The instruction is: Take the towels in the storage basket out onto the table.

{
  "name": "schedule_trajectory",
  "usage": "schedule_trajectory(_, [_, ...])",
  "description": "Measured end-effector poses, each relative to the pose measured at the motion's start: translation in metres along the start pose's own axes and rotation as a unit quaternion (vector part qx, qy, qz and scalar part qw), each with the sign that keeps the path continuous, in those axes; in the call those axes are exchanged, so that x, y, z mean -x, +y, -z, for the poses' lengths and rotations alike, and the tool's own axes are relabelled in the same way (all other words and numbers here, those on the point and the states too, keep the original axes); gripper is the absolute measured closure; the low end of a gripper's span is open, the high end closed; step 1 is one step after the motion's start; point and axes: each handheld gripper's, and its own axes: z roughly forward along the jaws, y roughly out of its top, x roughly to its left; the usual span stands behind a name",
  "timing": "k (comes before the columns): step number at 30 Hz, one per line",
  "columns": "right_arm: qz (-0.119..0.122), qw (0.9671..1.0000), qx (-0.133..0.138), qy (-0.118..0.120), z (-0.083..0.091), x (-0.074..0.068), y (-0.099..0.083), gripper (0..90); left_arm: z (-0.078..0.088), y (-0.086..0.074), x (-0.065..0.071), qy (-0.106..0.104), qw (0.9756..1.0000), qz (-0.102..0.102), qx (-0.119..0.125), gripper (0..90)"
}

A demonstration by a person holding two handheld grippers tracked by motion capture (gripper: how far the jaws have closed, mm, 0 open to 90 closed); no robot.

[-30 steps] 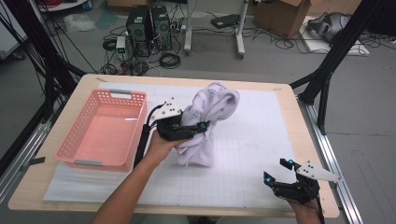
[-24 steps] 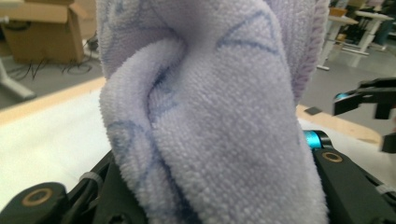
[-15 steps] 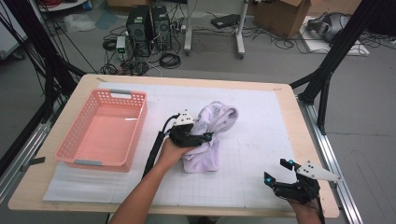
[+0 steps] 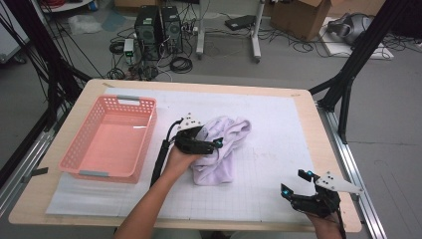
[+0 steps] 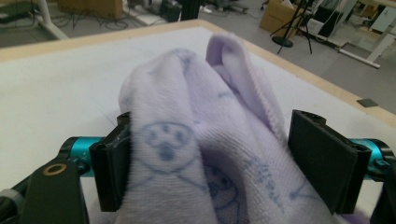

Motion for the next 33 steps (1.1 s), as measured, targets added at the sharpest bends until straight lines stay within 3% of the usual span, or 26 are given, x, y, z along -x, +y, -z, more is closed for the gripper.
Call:
schedule_trajectory(4, [-0.001,1.0000,0.001,-0.001,0.000,0.000,0.000,14.8,0.020,0.008,0.000,0.002,0.9995,-0.003,0.031,21.0])
schedule_trajectory(8, [-0.003,1.0000,-0.001,0.000,0.000,0.001,0.000,14.7,0.040,0.010,0.000,-0.001,0.9993,-0.010,0.035,21.0])
schedule_trajectory(11, [-0.003,1.0000,0.000,-0.002,-0.001,0.001,0.000,14.7,0.053,0.005,0.002,-0.002,0.9991,-0.016,0.040,20.5])
schedule_trajectory(15, [-0.004,1.0000,-0.001,-0.003,-0.003,0.001,0.000,14.7,0.068,-0.010,0.004,-0.013,0.9987,-0.003,0.048,20.2])
schedule_trajectory(19, [-0.004,1.0000,-0.003,-0.003,-0.003,0.000,0.000,14.7,0.076,-0.025,0.008,-0.007,0.9991,-0.008,0.042,20.1])
schedule_trajectory(23, [-0.007,1.0000,-0.003,-0.005,-0.004,0.000,0.000,14.7,0.082,-0.037,0.006,-0.006,0.9991,0.003,0.043,19.5])
schedule_trajectory(27, [-0.007,0.9999,-0.004,-0.006,-0.004,0.001,0.000,14.8,0.083,-0.042,0.005,-0.001,0.9994,-0.004,0.034,19.5])
schedule_trajectory(33, [-0.012,0.9999,-0.003,-0.011,-0.003,0.001,0.000,14.8,0.084,-0.047,0.003,-0.002,0.9995,0.002,0.033,19.5])
